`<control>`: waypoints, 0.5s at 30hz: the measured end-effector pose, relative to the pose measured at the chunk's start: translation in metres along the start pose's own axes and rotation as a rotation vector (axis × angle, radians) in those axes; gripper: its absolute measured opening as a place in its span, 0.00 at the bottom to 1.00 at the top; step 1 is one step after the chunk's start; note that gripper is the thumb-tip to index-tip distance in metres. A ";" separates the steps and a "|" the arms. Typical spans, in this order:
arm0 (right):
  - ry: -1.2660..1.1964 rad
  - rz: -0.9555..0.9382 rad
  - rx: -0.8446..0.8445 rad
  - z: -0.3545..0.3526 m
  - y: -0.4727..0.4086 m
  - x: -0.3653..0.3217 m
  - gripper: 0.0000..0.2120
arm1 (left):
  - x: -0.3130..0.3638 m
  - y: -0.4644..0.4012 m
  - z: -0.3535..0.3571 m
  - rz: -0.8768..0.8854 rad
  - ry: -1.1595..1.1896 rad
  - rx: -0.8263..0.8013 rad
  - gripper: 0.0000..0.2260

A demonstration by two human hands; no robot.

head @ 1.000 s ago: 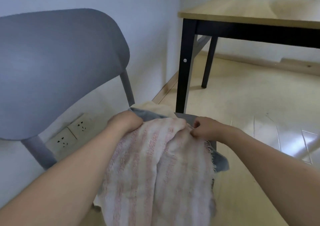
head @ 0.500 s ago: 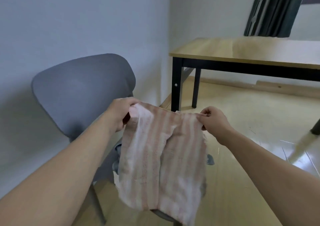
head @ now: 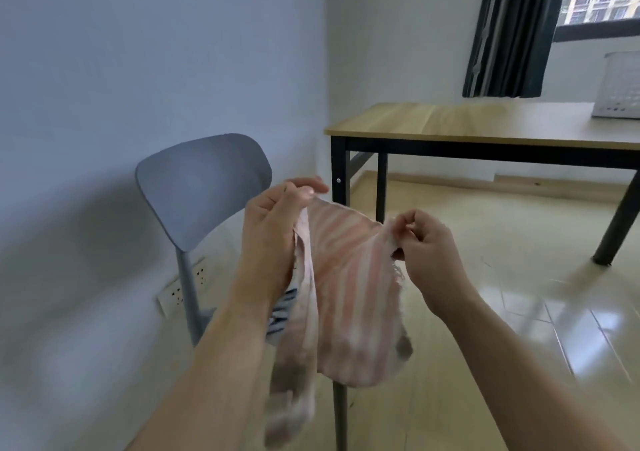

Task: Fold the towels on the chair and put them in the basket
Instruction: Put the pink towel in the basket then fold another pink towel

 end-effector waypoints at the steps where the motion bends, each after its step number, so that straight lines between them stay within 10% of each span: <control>1: 0.019 -0.008 -0.024 0.000 0.009 0.004 0.20 | -0.003 0.010 0.003 0.026 0.006 0.023 0.11; 15: -0.242 0.136 -0.219 -0.017 0.017 0.023 0.14 | -0.034 0.028 0.025 -0.002 -0.489 -0.372 0.15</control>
Point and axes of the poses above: each hand's wrist, its own y-axis away from the middle knuckle, its own z-axis out of the palm, x = y × z, the point moved 4 cm from there along -y, towards the middle knuckle, and after that the axes turned 2 degrees about y, right-handed, at the moved point
